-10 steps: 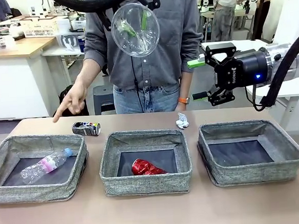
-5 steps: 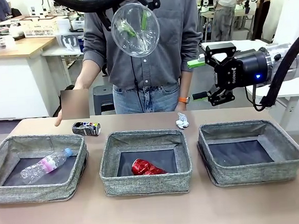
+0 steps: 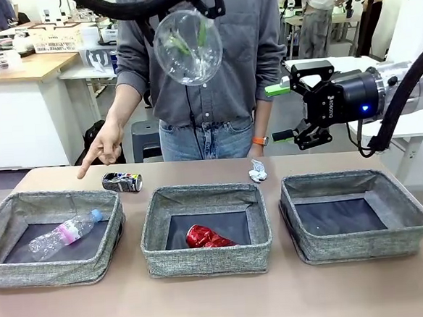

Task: Sort the waste into the appropriate baskets.
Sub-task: Place the picked waste into the Fabric basket indicated by the person.

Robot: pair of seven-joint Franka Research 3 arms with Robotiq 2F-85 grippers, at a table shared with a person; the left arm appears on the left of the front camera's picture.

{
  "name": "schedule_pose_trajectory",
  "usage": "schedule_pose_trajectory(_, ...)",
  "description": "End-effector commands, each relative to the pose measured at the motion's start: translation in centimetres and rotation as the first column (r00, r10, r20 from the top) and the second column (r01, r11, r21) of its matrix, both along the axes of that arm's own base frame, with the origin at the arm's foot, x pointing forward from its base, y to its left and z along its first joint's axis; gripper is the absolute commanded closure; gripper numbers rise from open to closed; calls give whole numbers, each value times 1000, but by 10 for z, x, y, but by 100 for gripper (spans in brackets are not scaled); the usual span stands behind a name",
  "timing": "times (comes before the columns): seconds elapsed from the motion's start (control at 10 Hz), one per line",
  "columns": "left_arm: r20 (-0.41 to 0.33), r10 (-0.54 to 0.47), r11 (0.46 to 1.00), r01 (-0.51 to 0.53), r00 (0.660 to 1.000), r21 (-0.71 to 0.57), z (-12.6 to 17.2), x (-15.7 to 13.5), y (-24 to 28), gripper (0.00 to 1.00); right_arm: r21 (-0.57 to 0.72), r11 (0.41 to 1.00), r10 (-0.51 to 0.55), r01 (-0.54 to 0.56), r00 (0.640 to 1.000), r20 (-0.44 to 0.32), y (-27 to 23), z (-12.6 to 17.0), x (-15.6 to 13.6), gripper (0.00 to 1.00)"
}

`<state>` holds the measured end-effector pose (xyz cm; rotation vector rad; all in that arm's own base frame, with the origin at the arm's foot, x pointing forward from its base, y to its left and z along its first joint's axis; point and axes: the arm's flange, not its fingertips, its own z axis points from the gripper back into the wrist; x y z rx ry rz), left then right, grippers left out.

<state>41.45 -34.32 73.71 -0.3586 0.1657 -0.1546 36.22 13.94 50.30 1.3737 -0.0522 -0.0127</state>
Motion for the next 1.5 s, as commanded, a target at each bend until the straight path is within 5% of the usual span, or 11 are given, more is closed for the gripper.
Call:
schedule_pose_trajectory(0.0, 21, -51, 998, 50, 998, 40, -37, -7, 30, 77, 17, 1000, 5, -6, 1000, 14, 0, 0, 2, 0)
schedule_pose_trajectory(0.1, 9, -128, 989, 127, 992, 75, -65, -14, 60, 77, 17, 1000, 5, -6, 1000, 14, 0, 0, 2, 0)
schedule_pose_trajectory(0.4, 28, -94, 981, 88, 995, 175, -128, -29, 148, 77, 17, 1000, 5, -6, 1000, 14, 0, 0, 2, 0)
schedule_pose_trajectory(0.7, 95, 115, 982, -128, 989, 141, -183, -27, 240, 77, 17, 1000, 5, -6, 1000, 14, 0, 0, 2, 0)
schedule_pose_trajectory(0.9, 63, 263, 956, -269, 963, 117, -224, -17, 278, 77, 17, 1000, 5, -6, 1000, 14, 0, 0, 2, 0)
schedule_pose_trajectory(1.4, 57, 343, 931, -348, 937, 110, -248, -12, 309, 77, 17, 1000, 5, -6, 1000, 14, 0, 0, 2, 0)
